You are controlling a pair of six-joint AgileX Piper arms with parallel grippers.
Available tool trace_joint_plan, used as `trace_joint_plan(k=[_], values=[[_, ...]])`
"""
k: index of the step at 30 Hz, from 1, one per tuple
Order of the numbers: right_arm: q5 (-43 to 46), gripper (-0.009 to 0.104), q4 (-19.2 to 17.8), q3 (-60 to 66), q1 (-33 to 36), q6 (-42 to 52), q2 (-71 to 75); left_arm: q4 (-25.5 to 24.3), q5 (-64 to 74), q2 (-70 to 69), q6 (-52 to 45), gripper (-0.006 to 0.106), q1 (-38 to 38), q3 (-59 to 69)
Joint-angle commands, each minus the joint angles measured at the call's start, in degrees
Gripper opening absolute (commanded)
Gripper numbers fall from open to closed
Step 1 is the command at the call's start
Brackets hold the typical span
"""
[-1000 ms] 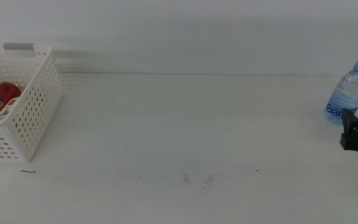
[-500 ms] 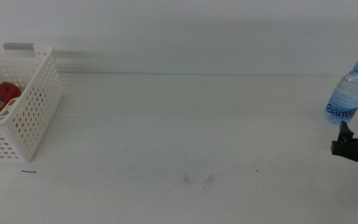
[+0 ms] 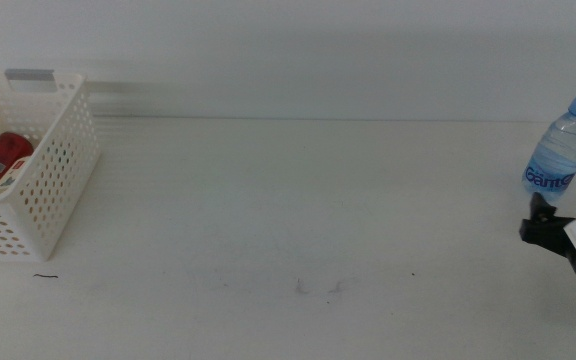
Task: Use arms to grab the bottles and put them into the dustbin to the left of the table.
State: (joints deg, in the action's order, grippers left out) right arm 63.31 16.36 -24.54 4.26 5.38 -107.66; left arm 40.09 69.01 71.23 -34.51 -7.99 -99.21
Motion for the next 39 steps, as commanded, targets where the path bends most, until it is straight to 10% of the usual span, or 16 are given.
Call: trace_joint_plan(k=[1,24,39], values=[[-6.5,0.079,-0.7,-3.3,-0.3,-0.1,-0.1,0.4,-0.8,-0.2,0.3,0.094,-0.2,-0.3],[-17.2,0.079,-7.0,-16.9,-8.3,5.2,-3.5,0.2,-0.7,-0.2,0.3,0.094,-0.2,-0.3],[-17.2,0.077,-4.6,-30.4,-8.3,7.9,-15.3,0.2,-0.7,-0.2,0.3,0.094,-0.2,-0.3]])
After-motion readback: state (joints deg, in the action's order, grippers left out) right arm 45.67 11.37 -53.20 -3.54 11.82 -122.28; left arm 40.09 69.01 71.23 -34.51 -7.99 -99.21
